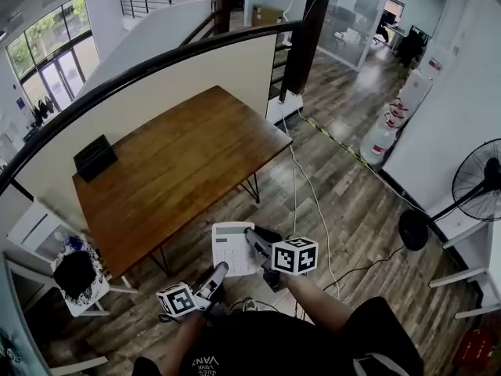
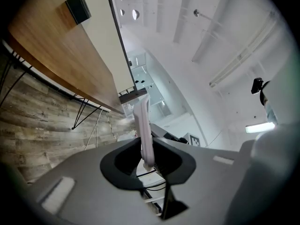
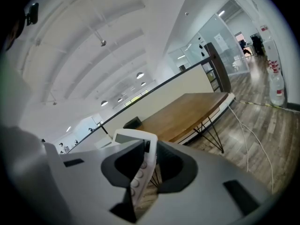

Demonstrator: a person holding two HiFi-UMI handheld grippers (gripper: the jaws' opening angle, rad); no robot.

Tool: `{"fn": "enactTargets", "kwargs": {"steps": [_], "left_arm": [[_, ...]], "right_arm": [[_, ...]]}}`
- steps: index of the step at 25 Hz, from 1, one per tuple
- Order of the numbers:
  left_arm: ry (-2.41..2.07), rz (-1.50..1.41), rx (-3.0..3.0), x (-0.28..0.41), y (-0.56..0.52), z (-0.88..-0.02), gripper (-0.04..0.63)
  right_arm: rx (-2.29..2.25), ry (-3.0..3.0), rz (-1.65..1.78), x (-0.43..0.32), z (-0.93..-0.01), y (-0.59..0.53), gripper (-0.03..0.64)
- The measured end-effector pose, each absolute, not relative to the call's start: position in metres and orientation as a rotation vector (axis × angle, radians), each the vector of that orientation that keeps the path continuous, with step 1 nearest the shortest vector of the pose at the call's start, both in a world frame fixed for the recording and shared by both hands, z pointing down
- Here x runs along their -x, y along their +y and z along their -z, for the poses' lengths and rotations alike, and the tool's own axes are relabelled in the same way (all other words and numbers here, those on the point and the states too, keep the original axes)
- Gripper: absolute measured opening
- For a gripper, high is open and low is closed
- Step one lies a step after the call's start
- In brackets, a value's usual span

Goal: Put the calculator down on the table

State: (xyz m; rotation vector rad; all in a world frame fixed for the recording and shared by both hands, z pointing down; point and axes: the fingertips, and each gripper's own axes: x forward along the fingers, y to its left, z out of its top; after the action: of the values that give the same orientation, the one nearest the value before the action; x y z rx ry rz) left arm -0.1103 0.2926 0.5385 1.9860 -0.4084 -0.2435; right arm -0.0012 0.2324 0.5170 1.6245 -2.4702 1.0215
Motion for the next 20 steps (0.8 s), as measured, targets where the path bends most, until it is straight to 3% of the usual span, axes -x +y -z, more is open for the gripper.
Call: {"fn": "enactTargets", "kwargs": {"steps": [9, 20], "left_arm": [[-0.474, 0.233, -1.944, 0.113, 0.263, -0.55, 0.058], [-0.41, 0.2, -1.945, 0.123, 0.145, -0.556, 0.058]], "right_arm": [[-1.534, -2.479, -1.076, 0.009, -0.535, 0.194, 0.064], [-1.563, -2.436, -1.062, 0.017, -0.54, 0.08, 0.064]]}}
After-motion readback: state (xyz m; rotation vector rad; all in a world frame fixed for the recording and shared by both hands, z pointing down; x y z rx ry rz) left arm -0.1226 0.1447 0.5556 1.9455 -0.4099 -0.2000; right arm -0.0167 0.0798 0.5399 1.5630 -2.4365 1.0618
